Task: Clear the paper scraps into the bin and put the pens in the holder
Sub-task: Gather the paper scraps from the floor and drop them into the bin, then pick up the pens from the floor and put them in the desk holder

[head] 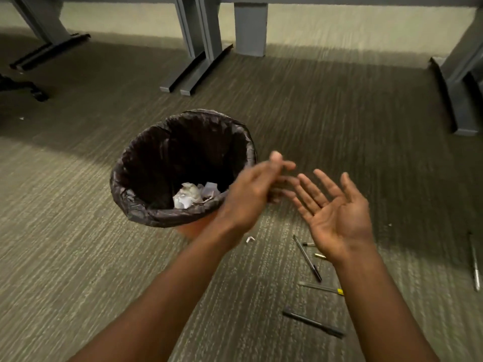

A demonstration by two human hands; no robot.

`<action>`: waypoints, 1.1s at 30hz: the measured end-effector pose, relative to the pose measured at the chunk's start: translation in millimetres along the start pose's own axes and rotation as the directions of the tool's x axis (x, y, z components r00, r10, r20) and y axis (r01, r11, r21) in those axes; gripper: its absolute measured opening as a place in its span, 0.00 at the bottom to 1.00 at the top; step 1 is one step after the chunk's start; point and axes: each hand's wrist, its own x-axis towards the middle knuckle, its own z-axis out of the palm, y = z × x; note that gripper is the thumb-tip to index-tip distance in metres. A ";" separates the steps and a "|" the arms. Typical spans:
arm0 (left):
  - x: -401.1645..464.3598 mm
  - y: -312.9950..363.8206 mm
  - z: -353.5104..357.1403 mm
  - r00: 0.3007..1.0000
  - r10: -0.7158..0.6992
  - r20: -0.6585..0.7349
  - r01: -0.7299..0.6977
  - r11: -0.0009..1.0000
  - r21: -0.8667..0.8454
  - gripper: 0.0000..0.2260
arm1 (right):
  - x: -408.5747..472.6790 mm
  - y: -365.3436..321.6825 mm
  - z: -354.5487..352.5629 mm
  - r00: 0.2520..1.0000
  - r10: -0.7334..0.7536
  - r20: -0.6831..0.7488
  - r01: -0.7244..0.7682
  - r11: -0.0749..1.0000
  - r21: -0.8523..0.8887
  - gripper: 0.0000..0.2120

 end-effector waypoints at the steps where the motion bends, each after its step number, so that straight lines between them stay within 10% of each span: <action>1: 1.0 -14.6 12.2 0.997 -0.026 0.066 0.016 0.989 0.146 0.17 | 0.3 -1.2 -16.9 0.999 -0.013 -0.048 0.012 1.000 -0.021 0.26; 5: 18.4 -97.5 27.9 0.987 -0.148 0.062 0.065 0.720 0.691 0.13 | 4.9 0.9 -81.3 0.966 -0.054 -0.253 0.015 0.988 -0.153 0.23; 11: 41.4 -212.2 9.9 0.962 -0.251 -0.111 0.179 0.268 0.946 0.22 | 4.1 -3.0 -168.3 0.823 -0.224 -0.522 0.059 0.948 -0.314 0.14; 17: 31.1 -264.8 9.6 0.975 -0.182 -0.127 0.160 0.182 0.970 0.21 | -6.9 -9.7 -260.4 0.637 -0.397 -0.661 0.045 0.875 -0.482 0.04; 23: 27.5 -286.0 -2.4 0.989 0.007 -0.147 0.139 0.276 0.951 0.12 | 44.5 -45.9 -296.1 0.562 -0.639 -0.526 -0.220 0.497 -0.839 0.07; 27: 27.8 -290.6 -4.5 0.963 0.061 -0.264 0.218 0.407 0.887 0.10 | 92.8 -75.1 -303.4 0.723 -0.623 -0.299 -0.310 0.094 -0.946 0.15; 33: 40.8 -245.3 56.8 0.913 0.013 -0.408 0.202 0.855 0.477 0.12 | 129.2 -85.0 -301.0 0.837 -0.533 -0.127 -0.289 -0.232 -0.929 0.15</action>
